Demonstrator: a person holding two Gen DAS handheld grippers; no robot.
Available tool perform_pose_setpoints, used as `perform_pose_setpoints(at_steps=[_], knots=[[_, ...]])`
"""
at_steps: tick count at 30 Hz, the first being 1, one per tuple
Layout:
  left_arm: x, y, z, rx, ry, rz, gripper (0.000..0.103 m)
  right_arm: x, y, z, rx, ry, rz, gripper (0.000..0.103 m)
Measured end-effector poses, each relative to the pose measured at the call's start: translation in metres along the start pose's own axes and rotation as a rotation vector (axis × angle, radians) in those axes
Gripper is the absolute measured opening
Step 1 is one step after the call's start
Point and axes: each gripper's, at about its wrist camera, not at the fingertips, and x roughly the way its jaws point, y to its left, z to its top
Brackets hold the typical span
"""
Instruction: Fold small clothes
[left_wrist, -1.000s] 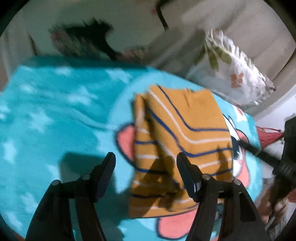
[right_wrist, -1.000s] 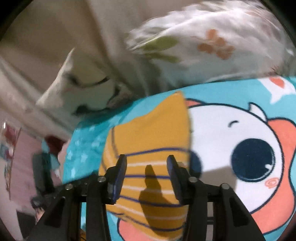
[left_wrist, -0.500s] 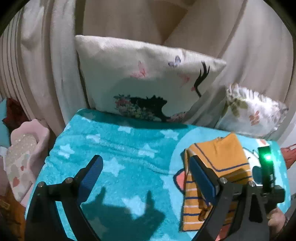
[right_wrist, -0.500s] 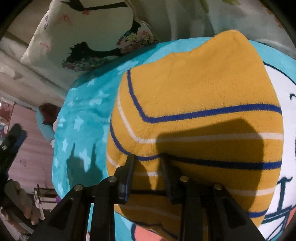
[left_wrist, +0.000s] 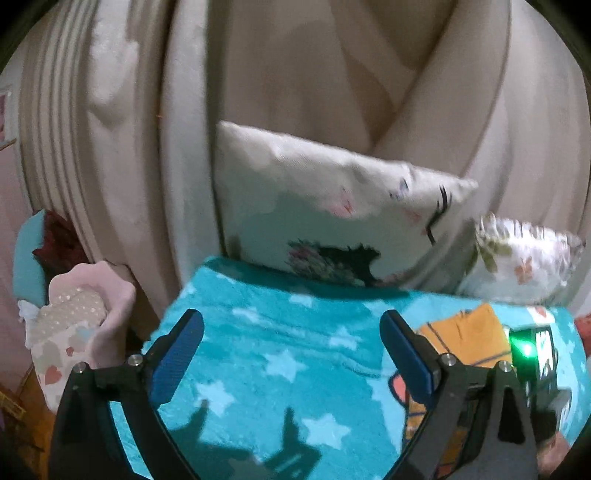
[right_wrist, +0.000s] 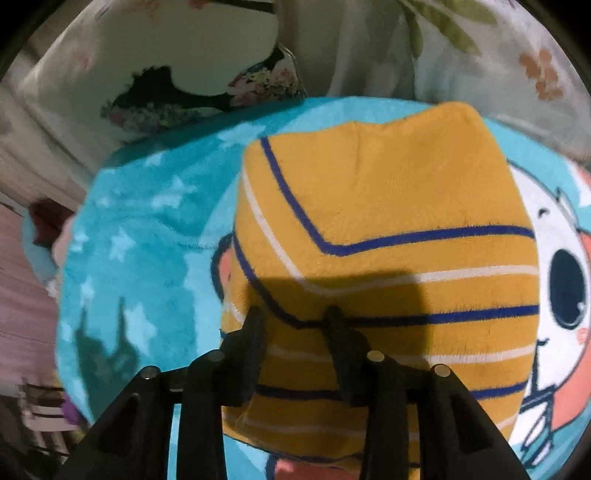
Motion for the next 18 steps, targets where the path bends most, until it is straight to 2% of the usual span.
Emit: perform_pose_setpoints(at_steps=[1, 2, 5, 13, 18], knots=[[-0.005, 0.004, 0.002, -0.024, -0.018, -0.025, 0.103, -0.003, 0.004, -0.003, -0.015, 0.002, -0.005, 0.048], [-0.008, 0.007, 0.003, -0.042, -0.032, -0.052, 0.103, -0.008, 0.009, -0.007, -0.028, -0.003, -0.006, 0.050], [-0.018, 0.010, 0.008, -0.052, -0.046, -0.120, 0.103, -0.022, 0.013, -0.019, -0.045, -0.016, -0.059, 0.051], [-0.044, -0.011, -0.001, 0.030, -0.041, -0.113, 0.103, -0.057, 0.006, -0.050, -0.062, -0.072, -0.159, 0.052], [-0.073, -0.032, -0.012, 0.046, -0.056, -0.061, 0.103, -0.074, -0.019, -0.075, -0.035, -0.096, -0.149, 0.056]])
